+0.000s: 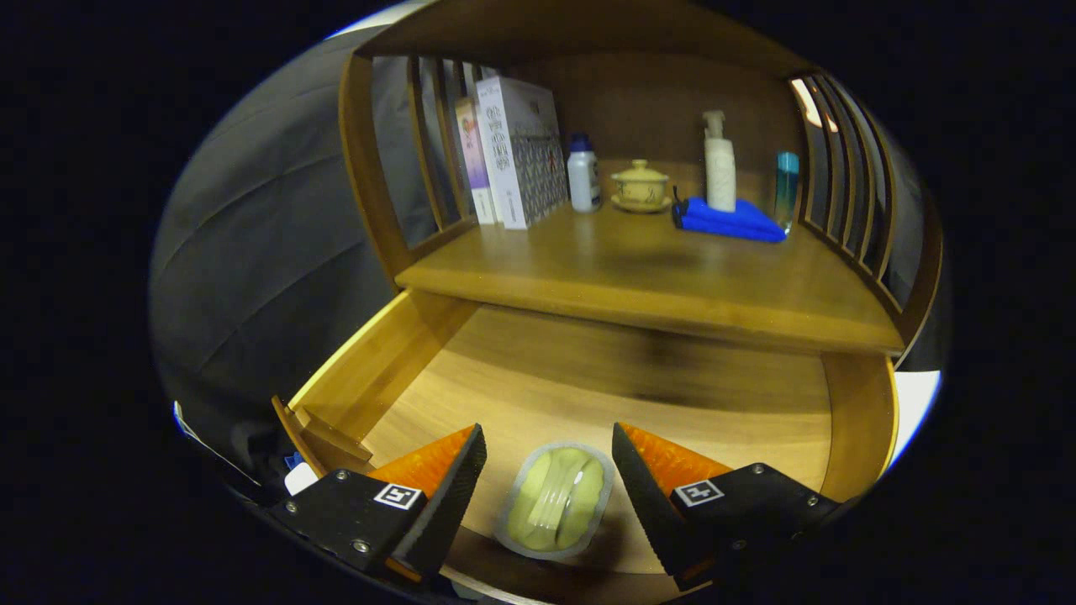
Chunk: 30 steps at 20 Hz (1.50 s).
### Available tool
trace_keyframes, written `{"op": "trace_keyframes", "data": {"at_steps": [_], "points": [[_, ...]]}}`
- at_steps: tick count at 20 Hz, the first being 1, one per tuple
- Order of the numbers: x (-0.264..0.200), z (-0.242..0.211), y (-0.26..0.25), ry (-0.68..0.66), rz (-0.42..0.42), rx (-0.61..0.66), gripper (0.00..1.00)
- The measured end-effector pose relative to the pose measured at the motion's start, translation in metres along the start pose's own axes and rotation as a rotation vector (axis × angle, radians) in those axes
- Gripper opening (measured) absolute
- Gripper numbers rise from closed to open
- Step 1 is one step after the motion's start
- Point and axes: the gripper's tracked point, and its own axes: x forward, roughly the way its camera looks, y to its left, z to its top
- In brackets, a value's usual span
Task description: Pull open the drawer, take out the items inside it, and place them on the countertop above the cabinet.
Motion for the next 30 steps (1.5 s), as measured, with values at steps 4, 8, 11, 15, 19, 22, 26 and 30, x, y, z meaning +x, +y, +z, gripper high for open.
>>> {"op": "trace_keyframes", "data": {"at_steps": [4, 8, 11, 15, 19, 22, 26, 30], "points": [[0.016, -0.017, -0.010, 0.087, -0.008, 0.020, 0.91], [0.020, -0.026, -0.012, 0.130, -0.010, 0.035, 0.66], [0.023, -0.031, -0.011, 0.160, 0.003, 0.046, 0.47], [0.024, -0.030, -0.011, 0.141, 0.013, 0.041, 0.25], [0.017, -0.023, -0.011, 0.078, 0.015, 0.009, 0.21], [0.007, -0.012, -0.003, 0.027, 0.053, 0.026, 0.21], [-0.011, 0.019, -0.008, -0.077, 0.037, 0.001, 0.21], [-0.035, 0.056, -0.010, -0.180, 0.032, -0.015, 0.21]]}}
